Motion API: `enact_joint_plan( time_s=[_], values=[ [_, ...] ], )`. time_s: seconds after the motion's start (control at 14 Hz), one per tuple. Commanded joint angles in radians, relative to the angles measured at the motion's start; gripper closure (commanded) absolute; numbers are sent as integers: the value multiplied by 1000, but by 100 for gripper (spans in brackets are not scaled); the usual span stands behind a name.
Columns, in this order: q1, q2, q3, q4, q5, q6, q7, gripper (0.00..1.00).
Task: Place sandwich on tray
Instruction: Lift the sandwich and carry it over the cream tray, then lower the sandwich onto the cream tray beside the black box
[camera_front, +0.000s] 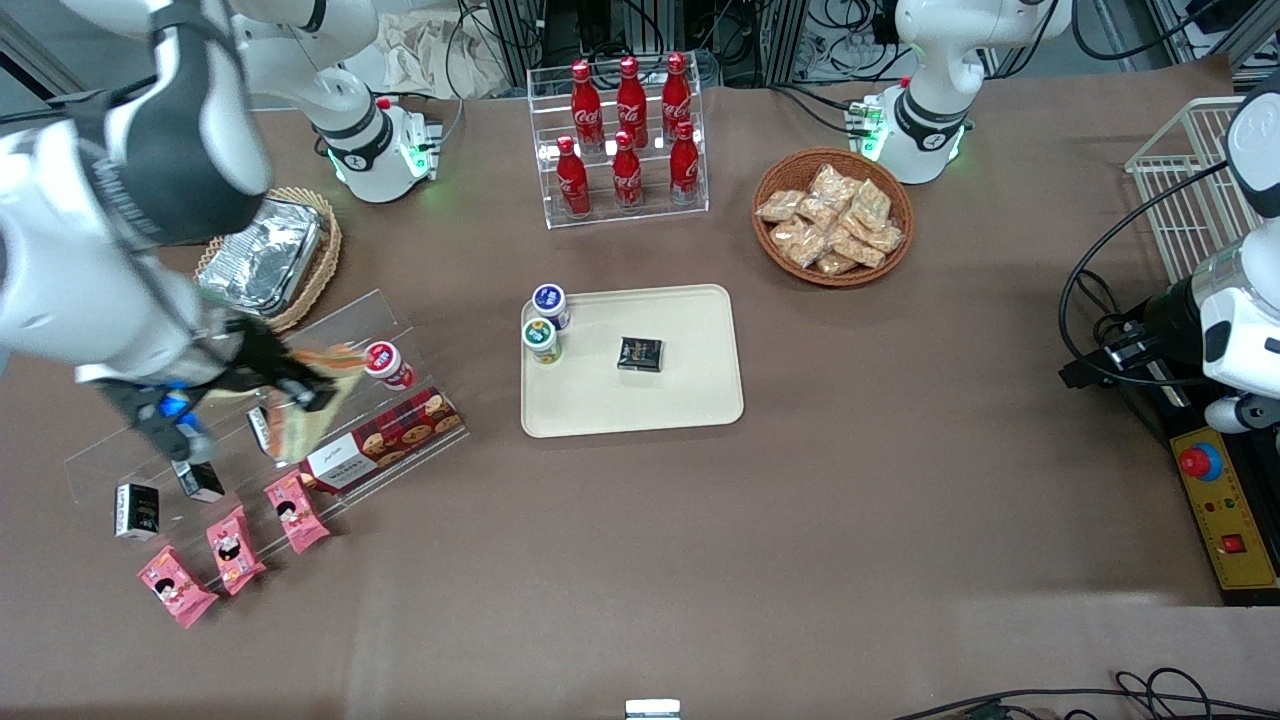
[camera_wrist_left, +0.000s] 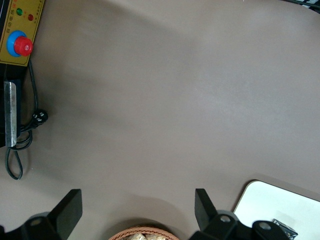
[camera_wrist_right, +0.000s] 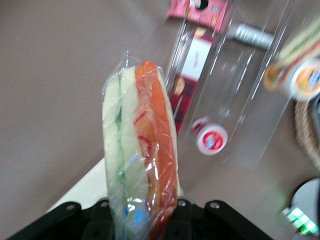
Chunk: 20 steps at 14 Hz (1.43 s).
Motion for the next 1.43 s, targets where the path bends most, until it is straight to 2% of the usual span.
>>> enact_joint_plan(
  time_s=[0.0,0.14,0.29,0.86,1.07,1.36],
  values=[
    [84,33,-3,2,45,68,213,100],
    [128,74,-3,-1,100,125,334,100],
    [176,123,-3,-4,128,185,410,100],
    [325,298,-3,-62,137,466,666,100],
    [381,350,-3,-113,185,601,754,100],
    [432,359,-2,-245,199,762,818,100]
  ],
)
